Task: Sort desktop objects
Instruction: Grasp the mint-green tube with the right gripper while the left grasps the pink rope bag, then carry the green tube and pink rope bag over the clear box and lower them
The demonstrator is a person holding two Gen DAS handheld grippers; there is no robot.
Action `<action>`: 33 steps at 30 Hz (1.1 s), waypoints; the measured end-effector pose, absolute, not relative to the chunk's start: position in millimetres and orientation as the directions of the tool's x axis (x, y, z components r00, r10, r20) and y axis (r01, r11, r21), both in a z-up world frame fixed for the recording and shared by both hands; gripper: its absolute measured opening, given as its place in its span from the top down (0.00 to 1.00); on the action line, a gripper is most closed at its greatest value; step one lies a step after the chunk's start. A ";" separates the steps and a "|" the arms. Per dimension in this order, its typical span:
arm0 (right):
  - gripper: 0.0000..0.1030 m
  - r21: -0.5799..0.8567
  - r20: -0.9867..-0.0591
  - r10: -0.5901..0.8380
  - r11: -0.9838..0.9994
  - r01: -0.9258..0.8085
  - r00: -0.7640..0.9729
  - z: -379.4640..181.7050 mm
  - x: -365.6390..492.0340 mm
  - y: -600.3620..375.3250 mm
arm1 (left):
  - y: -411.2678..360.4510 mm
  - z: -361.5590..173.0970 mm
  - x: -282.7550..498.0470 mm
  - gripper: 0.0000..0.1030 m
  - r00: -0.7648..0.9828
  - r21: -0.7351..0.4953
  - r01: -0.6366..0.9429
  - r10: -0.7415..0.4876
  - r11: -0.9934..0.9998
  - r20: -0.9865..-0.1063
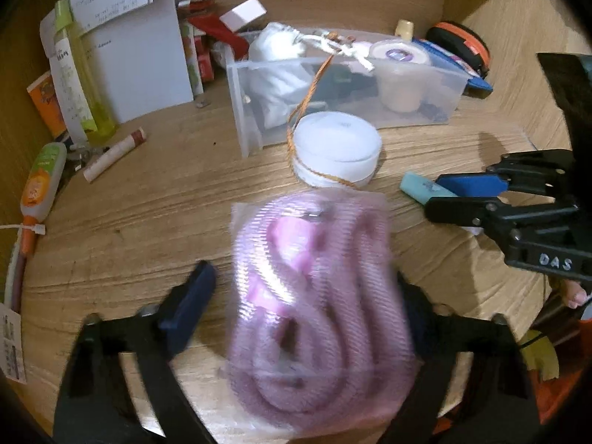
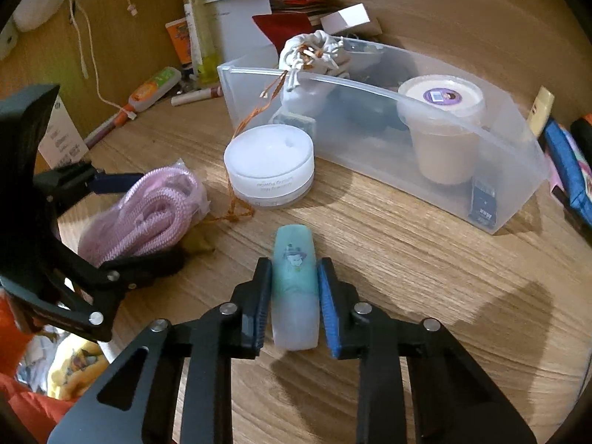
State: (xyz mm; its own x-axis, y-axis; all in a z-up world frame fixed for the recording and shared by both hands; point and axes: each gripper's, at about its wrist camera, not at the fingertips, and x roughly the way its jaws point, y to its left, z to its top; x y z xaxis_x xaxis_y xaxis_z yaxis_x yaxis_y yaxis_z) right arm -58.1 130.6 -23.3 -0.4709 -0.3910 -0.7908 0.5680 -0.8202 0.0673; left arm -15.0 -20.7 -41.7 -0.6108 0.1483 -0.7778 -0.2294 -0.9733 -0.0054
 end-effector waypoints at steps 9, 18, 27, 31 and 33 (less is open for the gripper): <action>0.78 0.157 -0.756 -0.435 -0.846 0.509 -0.490 -11.6 -63.1 153.3 | -36.2 -34.7 -5.3 0.43 -0.655 0.002 -0.167 0.109 -0.986 -0.748; 0.78 0.174 -0.703 -0.436 -0.871 0.459 -0.562 14.1 -66.2 179.7 | -52.9 -8.6 -5.2 0.44 -0.708 -0.041 -0.093 0.095 -0.995 -0.699; 0.78 0.165 -0.643 -0.430 -0.886 0.433 -0.634 41.4 -66.5 199.6 | -55.0 39.2 -14.2 0.44 -0.798 -0.077 -0.052 0.088 -0.996 -0.596; 0.78 0.156 -0.614 -0.424 -0.892 0.424 -0.666 55.3 -70.6 208.3 | -50.9 57.7 -22.1 0.44 -0.820 -0.092 -0.062 0.103 -0.994 -0.563; 0.78 0.152 -0.601 -0.420 -0.895 0.419 -0.680 61.2 -73.4 211.4 | -46.0 66.5 -26.2 0.44 -0.830 -0.091 -0.074 0.112 -0.993 -0.546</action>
